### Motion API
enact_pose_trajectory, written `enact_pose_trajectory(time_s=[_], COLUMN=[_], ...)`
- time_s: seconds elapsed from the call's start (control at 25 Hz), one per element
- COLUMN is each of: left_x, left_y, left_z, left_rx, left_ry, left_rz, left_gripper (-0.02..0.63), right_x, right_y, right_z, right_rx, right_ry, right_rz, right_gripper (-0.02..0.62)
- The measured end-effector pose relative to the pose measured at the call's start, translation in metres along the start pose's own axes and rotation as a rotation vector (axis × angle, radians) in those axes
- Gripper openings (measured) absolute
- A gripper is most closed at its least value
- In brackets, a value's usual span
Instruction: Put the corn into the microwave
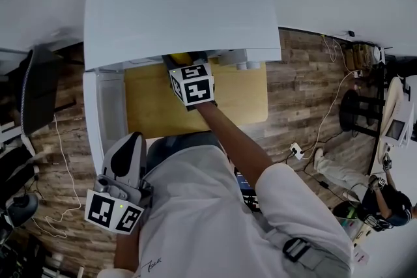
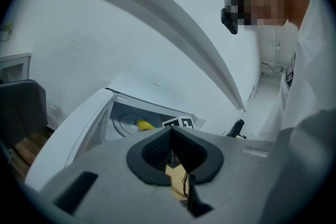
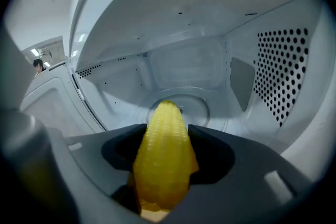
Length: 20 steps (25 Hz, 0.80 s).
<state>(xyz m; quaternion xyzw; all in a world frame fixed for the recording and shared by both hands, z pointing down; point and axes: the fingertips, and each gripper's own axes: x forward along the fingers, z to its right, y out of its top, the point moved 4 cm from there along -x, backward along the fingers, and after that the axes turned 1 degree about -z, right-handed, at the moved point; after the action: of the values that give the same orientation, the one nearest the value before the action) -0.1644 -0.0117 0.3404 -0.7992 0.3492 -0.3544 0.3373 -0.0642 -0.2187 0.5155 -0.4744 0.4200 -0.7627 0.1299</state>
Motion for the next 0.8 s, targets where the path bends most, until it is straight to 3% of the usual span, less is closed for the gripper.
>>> enact_pose_trajectory(time_s=[0.8], left_x=[0.004], left_y=[0.000], left_z=[-0.008], left_rx=[-0.011], left_ry=[0.032], left_rz=[-0.014], left_gripper=[-0.011], right_x=[0.034], right_y=[0.011], right_z=[0.004], right_rx=[-0.078], right_ry=[-0.070], right_rz=[0.035], right_gripper=[0.261])
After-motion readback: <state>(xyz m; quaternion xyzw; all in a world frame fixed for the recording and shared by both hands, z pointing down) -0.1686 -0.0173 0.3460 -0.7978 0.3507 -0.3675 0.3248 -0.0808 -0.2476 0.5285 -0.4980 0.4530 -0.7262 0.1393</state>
